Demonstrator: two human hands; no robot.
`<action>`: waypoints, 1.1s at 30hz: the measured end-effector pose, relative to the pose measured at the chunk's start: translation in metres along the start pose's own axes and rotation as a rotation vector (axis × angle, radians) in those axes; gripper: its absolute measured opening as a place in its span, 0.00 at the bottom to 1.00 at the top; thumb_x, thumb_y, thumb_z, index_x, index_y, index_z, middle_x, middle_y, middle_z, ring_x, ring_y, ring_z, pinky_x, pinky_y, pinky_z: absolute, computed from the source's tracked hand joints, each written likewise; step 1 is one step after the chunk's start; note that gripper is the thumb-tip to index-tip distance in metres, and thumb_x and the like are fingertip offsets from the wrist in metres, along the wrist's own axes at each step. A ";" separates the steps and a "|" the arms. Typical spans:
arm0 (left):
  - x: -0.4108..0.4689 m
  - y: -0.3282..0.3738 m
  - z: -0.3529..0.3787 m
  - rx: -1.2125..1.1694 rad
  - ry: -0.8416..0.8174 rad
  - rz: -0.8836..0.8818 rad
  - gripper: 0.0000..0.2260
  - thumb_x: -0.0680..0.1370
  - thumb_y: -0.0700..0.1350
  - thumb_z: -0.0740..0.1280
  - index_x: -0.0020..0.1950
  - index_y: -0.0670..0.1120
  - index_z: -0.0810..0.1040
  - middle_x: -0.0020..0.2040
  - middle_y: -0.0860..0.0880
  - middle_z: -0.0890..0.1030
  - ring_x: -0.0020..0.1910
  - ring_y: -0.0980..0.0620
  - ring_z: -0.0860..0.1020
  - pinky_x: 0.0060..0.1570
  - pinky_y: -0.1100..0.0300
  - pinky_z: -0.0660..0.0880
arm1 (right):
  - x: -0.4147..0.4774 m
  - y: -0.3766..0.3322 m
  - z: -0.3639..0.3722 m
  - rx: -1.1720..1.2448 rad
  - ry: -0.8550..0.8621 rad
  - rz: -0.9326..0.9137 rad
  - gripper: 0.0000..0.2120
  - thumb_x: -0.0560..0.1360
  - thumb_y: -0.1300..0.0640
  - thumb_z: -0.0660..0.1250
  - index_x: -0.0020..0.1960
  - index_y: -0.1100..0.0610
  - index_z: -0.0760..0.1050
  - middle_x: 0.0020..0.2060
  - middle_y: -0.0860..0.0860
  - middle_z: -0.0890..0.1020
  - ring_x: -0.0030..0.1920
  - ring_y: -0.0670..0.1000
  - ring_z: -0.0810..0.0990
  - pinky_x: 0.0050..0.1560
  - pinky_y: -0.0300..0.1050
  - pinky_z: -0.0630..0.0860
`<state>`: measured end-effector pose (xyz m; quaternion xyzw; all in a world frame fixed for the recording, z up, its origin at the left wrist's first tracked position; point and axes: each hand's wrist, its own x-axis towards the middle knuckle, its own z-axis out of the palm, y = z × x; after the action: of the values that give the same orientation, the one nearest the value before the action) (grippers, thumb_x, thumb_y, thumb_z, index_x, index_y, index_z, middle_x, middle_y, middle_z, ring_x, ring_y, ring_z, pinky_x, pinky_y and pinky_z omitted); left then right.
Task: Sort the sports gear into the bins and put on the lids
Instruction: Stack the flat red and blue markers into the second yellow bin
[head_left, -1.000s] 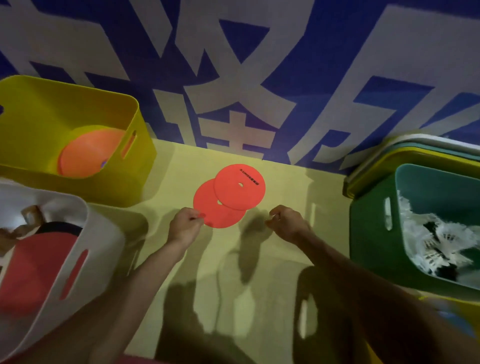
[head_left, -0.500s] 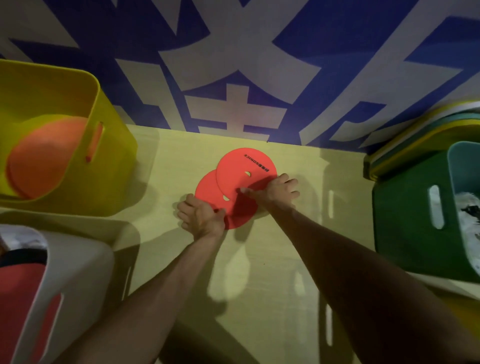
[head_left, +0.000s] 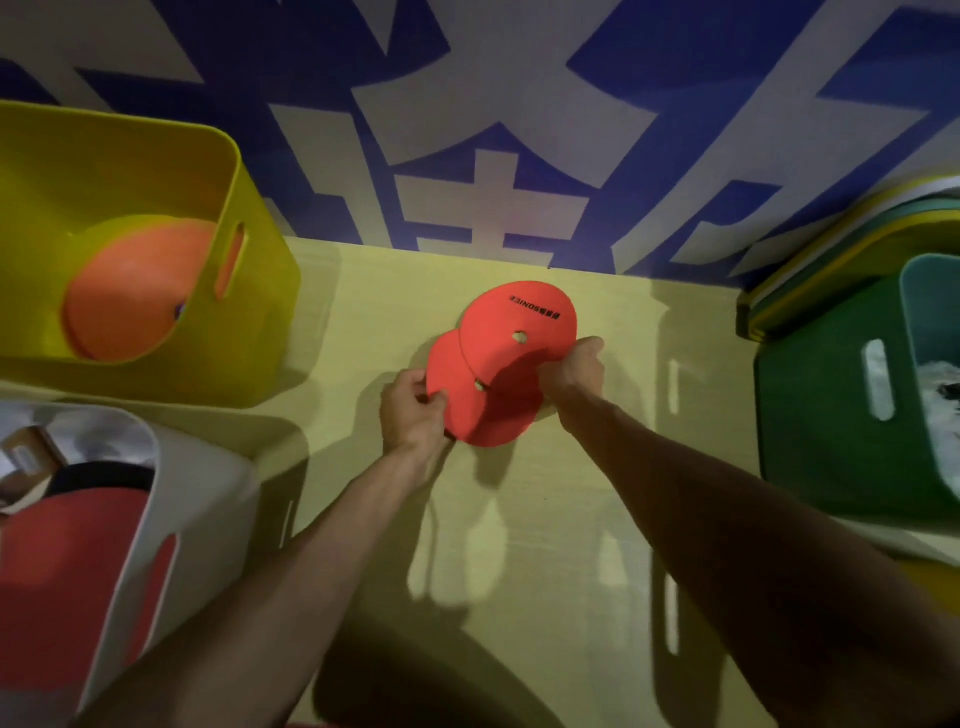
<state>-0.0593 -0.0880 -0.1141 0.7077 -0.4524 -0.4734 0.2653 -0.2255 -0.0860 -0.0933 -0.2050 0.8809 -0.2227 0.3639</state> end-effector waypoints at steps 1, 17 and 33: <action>-0.005 0.001 -0.002 -0.025 -0.014 -0.002 0.09 0.74 0.34 0.67 0.49 0.46 0.75 0.46 0.44 0.80 0.45 0.46 0.79 0.48 0.51 0.78 | -0.005 0.001 -0.008 0.022 -0.005 -0.040 0.18 0.74 0.66 0.59 0.62 0.63 0.60 0.57 0.62 0.76 0.55 0.63 0.77 0.51 0.52 0.76; -0.154 0.099 -0.017 -0.425 -0.099 0.122 0.12 0.78 0.34 0.64 0.59 0.44 0.70 0.52 0.45 0.79 0.41 0.53 0.79 0.33 0.57 0.81 | -0.100 0.007 -0.223 -0.067 0.096 -0.618 0.15 0.78 0.60 0.58 0.63 0.58 0.74 0.58 0.58 0.80 0.56 0.59 0.79 0.57 0.52 0.77; -0.375 0.142 0.109 -0.243 -0.635 0.218 0.10 0.76 0.32 0.65 0.52 0.46 0.74 0.45 0.48 0.82 0.39 0.51 0.80 0.33 0.60 0.78 | -0.107 0.184 -0.473 0.358 -0.071 -0.703 0.10 0.74 0.68 0.62 0.48 0.58 0.80 0.34 0.49 0.79 0.32 0.42 0.75 0.35 0.36 0.72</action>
<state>-0.2673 0.1885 0.1162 0.4360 -0.5256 -0.6891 0.2425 -0.5391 0.2356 0.1671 -0.4350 0.6910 -0.4766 0.3257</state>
